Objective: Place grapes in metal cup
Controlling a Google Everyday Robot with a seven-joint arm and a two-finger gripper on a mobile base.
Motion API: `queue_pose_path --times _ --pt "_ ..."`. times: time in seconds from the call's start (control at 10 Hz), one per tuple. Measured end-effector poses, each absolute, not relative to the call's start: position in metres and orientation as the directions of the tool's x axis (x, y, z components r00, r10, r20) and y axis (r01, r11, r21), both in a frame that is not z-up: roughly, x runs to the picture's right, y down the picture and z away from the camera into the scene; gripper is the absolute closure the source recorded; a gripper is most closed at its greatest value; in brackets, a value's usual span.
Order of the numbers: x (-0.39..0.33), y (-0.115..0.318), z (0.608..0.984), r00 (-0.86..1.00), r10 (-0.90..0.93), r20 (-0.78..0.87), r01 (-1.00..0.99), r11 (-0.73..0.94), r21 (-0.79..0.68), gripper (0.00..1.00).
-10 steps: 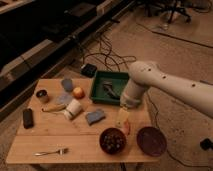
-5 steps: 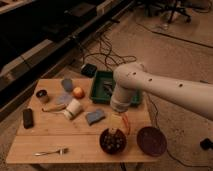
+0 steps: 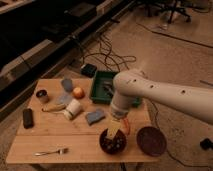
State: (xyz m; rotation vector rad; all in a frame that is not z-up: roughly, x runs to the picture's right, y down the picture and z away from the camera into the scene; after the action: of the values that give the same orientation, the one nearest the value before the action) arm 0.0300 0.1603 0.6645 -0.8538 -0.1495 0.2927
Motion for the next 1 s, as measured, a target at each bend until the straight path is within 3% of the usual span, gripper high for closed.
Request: queue_pose_path --times 1.0 --pt "0.031 0.204 0.68 0.941 0.335 -0.052 -0.241 0.551 -0.799 0.2"
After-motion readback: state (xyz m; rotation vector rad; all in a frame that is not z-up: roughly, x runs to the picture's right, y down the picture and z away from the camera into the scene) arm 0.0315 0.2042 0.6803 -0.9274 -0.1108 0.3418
